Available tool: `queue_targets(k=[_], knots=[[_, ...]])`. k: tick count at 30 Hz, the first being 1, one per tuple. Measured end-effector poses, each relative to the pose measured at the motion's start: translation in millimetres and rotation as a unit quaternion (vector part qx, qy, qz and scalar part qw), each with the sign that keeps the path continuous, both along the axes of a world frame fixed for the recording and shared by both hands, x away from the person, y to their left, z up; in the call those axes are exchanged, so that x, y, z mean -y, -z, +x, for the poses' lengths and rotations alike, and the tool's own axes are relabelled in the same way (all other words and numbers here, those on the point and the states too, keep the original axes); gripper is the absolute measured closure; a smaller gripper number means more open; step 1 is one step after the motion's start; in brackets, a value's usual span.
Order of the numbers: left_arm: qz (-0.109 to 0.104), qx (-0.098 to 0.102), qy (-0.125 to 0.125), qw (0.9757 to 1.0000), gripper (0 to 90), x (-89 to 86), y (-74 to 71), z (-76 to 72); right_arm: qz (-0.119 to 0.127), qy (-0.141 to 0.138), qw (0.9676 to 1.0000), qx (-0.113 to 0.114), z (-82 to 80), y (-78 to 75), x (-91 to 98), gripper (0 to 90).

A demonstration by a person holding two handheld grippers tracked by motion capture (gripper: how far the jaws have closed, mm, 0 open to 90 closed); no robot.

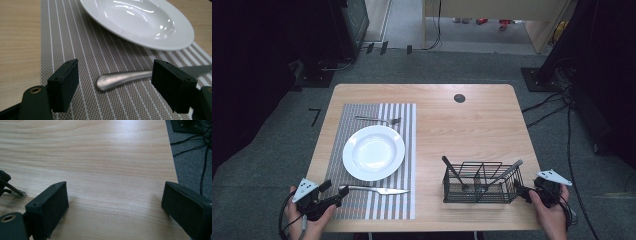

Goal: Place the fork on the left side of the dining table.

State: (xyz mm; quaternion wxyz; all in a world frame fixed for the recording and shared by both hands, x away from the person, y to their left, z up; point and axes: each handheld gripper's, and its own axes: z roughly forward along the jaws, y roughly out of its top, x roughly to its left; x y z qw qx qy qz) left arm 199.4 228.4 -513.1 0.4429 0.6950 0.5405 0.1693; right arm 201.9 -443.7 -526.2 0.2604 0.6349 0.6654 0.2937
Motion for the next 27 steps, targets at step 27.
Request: queue_targets(k=[27], knots=[[0.037,0.013,0.012,0.9991,26.1,-2.4,12.1,-8.9,0.000,0.000,1.0000,-0.001,0.1,0.0,-0.1,6.9]])
